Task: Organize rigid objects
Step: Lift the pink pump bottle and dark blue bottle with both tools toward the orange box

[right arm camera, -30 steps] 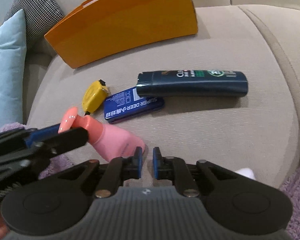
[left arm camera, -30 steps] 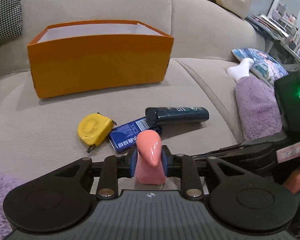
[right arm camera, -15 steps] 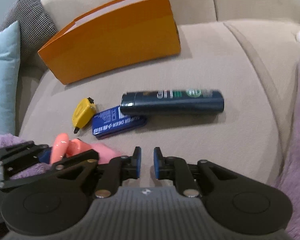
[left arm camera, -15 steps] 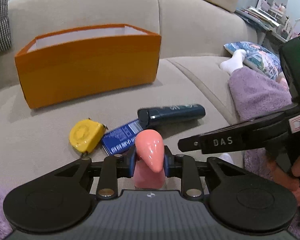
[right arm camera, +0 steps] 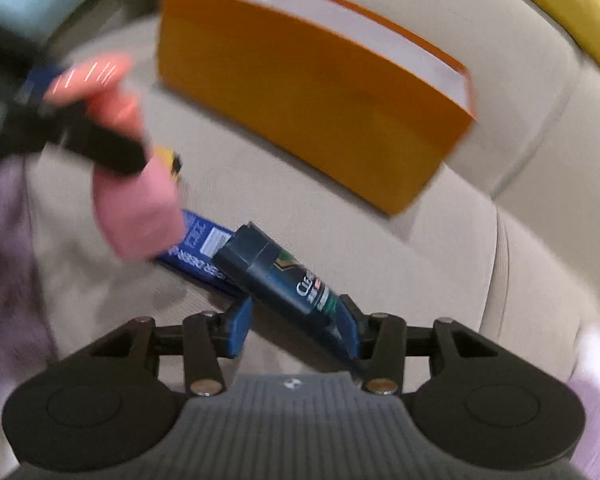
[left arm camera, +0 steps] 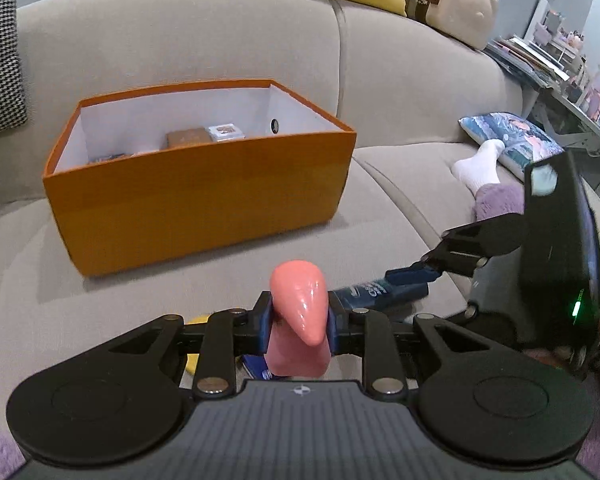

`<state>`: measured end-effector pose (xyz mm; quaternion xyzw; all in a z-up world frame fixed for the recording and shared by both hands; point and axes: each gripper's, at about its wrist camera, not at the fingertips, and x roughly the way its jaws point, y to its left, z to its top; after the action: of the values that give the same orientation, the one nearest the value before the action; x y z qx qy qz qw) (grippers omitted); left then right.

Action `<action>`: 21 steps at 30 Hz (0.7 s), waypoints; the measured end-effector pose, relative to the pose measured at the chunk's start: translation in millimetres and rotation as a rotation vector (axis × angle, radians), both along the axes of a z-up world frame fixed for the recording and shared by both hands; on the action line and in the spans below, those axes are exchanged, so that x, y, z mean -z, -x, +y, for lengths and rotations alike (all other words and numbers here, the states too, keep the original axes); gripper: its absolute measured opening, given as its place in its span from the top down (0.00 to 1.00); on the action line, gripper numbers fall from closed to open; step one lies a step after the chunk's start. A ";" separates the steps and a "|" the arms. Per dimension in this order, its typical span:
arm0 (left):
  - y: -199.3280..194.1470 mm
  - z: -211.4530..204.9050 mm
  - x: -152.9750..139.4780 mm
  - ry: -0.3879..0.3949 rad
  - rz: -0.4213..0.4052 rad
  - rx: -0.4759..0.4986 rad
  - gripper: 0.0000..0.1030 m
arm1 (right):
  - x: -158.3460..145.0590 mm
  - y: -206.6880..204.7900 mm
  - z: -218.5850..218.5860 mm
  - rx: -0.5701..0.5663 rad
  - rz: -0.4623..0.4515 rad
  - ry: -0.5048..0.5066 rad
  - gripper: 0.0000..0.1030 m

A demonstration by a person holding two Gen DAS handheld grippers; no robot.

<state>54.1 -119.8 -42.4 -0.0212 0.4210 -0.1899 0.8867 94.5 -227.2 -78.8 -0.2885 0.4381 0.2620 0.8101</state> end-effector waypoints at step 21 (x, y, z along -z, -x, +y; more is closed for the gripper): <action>-51.9 23.6 4.8 0.104 0.042 -0.036 0.72 | -16.6 -72.7 -12.9 0.131 0.113 -0.146 0.67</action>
<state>106.1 -96.2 -47.1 -0.0789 0.4288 -0.1953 0.8785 167.2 -240.1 -62.3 -0.1844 0.4806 0.2555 0.8184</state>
